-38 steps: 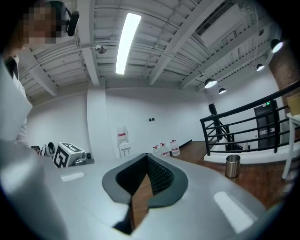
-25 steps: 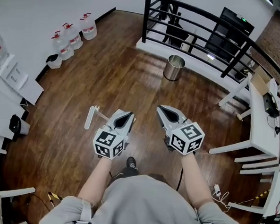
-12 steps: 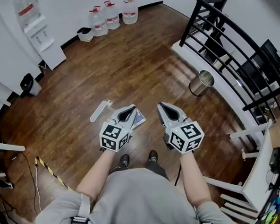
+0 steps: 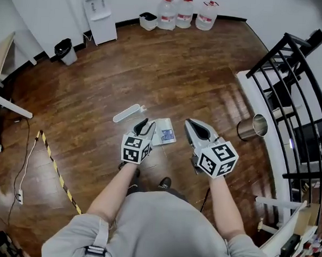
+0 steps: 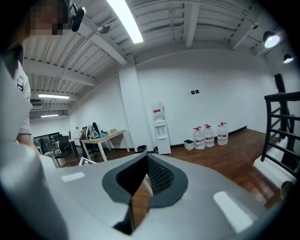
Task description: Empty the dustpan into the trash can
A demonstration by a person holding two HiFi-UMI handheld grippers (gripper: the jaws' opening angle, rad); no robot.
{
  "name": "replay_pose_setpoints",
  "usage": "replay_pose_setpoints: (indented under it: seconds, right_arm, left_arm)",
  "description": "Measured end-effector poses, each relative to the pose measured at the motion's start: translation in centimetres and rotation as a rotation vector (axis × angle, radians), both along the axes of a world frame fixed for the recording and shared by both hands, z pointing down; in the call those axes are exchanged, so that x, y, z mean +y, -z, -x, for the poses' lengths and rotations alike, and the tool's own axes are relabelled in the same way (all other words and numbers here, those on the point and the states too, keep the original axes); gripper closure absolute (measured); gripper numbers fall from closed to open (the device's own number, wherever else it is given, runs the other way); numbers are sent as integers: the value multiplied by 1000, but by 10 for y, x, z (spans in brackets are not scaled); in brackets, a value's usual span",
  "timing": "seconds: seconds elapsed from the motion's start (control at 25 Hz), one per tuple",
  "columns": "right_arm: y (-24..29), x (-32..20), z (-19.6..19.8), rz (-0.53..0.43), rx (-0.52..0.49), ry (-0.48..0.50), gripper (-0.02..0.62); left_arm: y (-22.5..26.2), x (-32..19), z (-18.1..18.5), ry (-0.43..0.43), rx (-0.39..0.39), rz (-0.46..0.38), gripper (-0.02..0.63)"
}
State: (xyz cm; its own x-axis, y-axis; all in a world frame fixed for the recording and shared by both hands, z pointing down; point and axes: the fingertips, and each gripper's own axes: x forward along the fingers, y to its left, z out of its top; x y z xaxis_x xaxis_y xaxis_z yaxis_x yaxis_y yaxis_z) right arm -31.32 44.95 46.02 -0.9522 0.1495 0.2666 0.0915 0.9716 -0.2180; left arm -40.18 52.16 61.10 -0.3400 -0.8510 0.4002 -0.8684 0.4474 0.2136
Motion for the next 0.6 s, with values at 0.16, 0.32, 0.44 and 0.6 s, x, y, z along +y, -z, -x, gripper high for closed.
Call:
replay_pose_setpoints:
  seconds: [0.16, 0.32, 0.44, 0.6]
  right_arm:
    - [-13, 10, 18, 0, 40, 85, 597]
    - [-21, 18, 25, -14, 80, 150, 597]
    - [-25, 10, 21, -21, 96, 150, 597]
    - [-30, -7, 12, -18, 112, 112, 597]
  left_arm:
    - [-30, 20, 26, 153, 33, 33, 386]
    - [-51, 24, 48, 238, 44, 50, 310]
    - [-58, 22, 69, 298, 27, 52, 287]
    - [-65, 18, 96, 370, -4, 57, 207]
